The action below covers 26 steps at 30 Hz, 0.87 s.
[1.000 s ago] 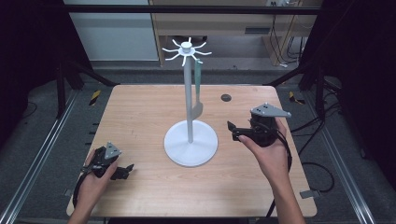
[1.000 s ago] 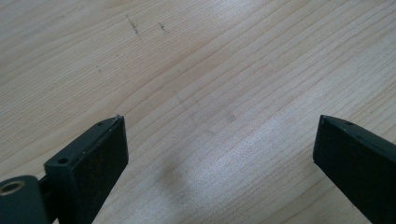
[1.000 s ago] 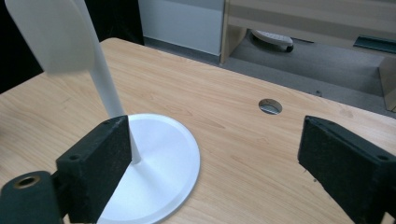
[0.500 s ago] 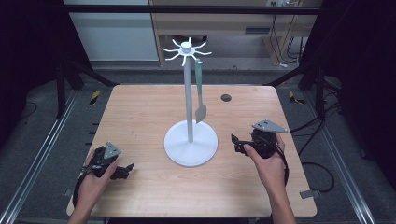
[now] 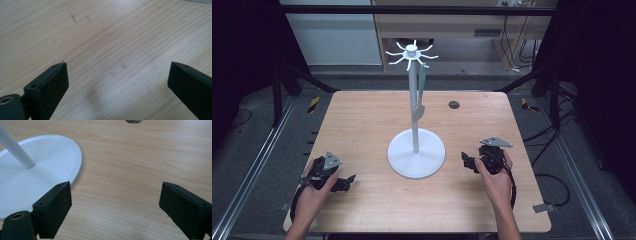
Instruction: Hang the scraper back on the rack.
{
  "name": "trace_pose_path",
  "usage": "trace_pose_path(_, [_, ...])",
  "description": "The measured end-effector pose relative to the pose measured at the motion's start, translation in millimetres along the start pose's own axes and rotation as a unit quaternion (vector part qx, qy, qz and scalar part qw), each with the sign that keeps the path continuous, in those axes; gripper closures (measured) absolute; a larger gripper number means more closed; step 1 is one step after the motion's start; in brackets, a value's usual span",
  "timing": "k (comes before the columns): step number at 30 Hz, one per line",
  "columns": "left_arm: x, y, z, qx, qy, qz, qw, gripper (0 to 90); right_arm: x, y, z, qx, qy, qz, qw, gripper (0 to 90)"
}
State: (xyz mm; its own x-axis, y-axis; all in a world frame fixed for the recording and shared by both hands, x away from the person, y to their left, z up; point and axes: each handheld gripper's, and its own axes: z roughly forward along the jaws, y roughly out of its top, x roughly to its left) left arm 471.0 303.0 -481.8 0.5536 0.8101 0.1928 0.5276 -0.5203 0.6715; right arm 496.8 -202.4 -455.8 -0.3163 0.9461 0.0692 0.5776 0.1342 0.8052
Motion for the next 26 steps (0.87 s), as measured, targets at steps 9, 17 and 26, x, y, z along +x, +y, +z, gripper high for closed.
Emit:
trace_pose_path(9, [0.8, 1.7, 0.6, -0.005, 0.003, -0.001, 1.0000, 3.1, -6.6, -17.2, 7.9, 0.029, -0.005, -0.008, 0.9995, 12.0])
trace_pose_path(17, [1.9, 1.2, 1.2, -0.008, 0.006, 0.009, 0.9999, 3.0, -13.4, -24.4, 10.1, 0.040, -0.007, -0.006, 0.9991, 12.2])
trace_pose_path(26, [6.6, -0.2, 2.2, 0.001, 0.017, 0.006, 0.9998, 3.1, -18.0, -27.3, 11.9, 0.033, -0.009, -0.014, 0.9993, 12.3])
